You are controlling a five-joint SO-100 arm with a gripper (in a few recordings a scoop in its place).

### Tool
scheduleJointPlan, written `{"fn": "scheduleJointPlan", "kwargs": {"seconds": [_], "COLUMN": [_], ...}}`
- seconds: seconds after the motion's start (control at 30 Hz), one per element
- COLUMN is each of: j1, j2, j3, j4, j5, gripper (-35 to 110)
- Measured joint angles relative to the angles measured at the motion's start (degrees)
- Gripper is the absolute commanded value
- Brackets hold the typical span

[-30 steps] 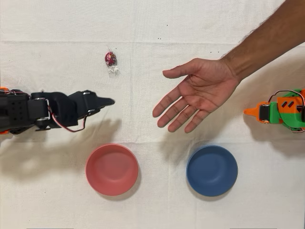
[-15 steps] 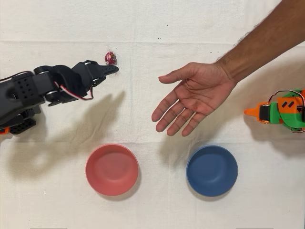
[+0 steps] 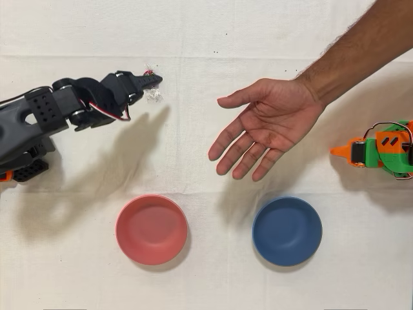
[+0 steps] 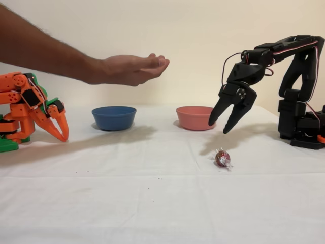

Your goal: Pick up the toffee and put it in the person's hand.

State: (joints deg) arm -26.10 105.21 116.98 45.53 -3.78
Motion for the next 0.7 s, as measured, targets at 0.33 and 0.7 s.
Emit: {"fn": "scheduleJointPlan", "kwargs": {"seconds": [0.33,0.7], "j1": [-3.96,-4.57], "j2": [-5.98,-10.99], "j3": [0.0,-1.32], "j4": [-4.57,-7.65], "j5": [1.49,2.02], "gripper": [29,29]}}
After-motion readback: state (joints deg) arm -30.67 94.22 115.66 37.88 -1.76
